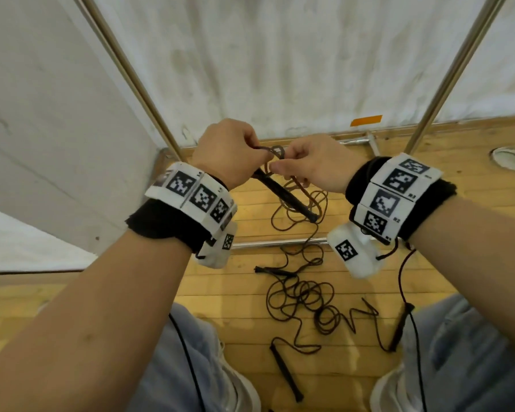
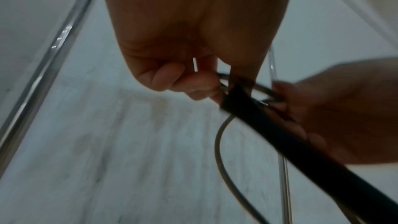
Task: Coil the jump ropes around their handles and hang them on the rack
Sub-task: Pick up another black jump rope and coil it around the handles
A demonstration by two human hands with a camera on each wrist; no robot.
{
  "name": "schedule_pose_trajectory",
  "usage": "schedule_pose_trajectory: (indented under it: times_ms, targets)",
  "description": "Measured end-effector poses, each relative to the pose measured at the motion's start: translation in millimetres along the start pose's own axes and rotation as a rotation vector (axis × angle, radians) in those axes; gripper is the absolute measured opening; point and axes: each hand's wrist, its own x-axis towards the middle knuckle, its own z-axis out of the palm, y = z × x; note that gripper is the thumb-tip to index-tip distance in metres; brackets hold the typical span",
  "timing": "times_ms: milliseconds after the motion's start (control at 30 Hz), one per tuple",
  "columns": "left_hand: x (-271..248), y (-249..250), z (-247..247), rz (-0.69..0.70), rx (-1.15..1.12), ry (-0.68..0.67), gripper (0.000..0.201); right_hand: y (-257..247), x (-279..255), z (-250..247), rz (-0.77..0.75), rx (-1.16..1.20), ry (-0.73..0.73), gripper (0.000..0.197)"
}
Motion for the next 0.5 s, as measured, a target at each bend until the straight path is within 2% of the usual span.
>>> schedule_pose_trajectory:
  times_ms: [167,300,367,500]
  targets:
    - [6,-8,-11,-0.143,-0.202,-0.167,0.028,1,0,-17,-0.014,0.011,-0.130,0.009]
    - [4,-5,-13,-0.156,-0.405,-0.294,0.015,6,-6,-17,0.022,-0.115,-0.077,0.027]
    - [3,-4,-12,-0.139,-0.438,-0.290,0.011,7,-10,-15,0.025,-0.098,-0.064,0.028]
    - [-1,7,-6,-0.099,-0.523,-0.151,0.010,-2,-17,-21,0.064,0.107,0.017,0.021]
